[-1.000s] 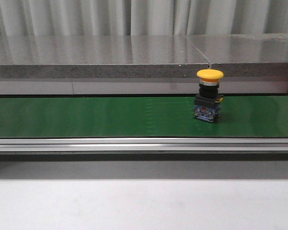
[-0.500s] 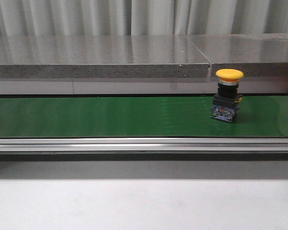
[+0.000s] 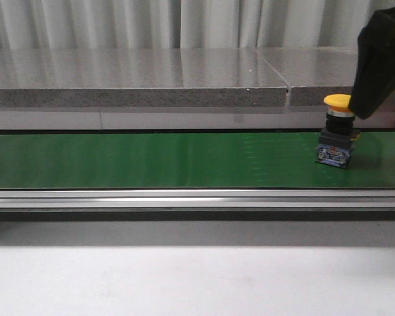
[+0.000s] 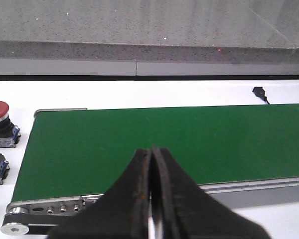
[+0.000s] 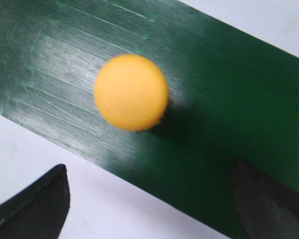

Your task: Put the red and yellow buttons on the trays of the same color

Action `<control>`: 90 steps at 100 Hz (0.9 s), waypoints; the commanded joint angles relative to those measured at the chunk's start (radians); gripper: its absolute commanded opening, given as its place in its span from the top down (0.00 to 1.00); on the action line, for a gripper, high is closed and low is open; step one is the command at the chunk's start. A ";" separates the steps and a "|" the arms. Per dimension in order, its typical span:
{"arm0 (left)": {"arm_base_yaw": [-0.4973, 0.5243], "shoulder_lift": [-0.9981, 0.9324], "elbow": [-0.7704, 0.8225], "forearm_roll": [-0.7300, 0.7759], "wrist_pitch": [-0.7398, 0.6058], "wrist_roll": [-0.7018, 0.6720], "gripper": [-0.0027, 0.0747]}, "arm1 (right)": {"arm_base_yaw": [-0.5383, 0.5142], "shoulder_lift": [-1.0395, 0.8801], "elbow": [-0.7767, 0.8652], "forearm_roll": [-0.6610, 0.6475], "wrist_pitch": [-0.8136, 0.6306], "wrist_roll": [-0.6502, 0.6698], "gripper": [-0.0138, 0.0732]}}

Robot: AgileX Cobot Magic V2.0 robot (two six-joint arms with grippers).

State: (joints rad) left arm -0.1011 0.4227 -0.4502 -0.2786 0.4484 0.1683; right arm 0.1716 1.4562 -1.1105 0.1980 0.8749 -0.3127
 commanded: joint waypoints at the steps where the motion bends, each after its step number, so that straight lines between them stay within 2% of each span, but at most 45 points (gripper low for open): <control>1: -0.007 0.005 -0.027 -0.016 -0.065 0.001 0.99 | 0.007 0.003 -0.026 0.037 -0.073 -0.022 0.10; 21: -0.007 0.005 -0.027 -0.016 -0.065 0.001 0.99 | 0.007 0.068 -0.030 0.038 -0.153 -0.022 0.10; 26: -0.007 0.005 -0.027 -0.016 -0.065 0.001 0.99 | 0.007 0.079 -0.035 0.038 -0.158 -0.022 0.14; 33: -0.007 0.005 -0.027 -0.016 -0.065 0.001 0.99 | 0.007 0.085 -0.037 0.038 -0.169 -0.022 0.25; 48: -0.007 0.005 -0.027 -0.016 -0.065 0.001 0.99 | 0.007 0.085 -0.037 0.038 -0.149 -0.020 0.61; 55: -0.007 0.005 -0.027 -0.016 -0.065 0.001 0.99 | 0.007 0.081 -0.037 0.038 -0.126 -0.017 0.70; 71: -0.007 0.005 -0.027 -0.016 -0.065 0.001 0.99 | -0.036 0.025 -0.037 0.026 -0.090 0.028 0.71; 90: -0.007 0.005 -0.027 -0.016 -0.065 0.001 0.99 | -0.185 -0.087 -0.037 0.012 -0.035 0.102 0.71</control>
State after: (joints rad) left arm -0.1011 0.4227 -0.4502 -0.2786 0.4484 0.1683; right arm 0.0555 1.4524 -1.1144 0.2148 0.8380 -0.2434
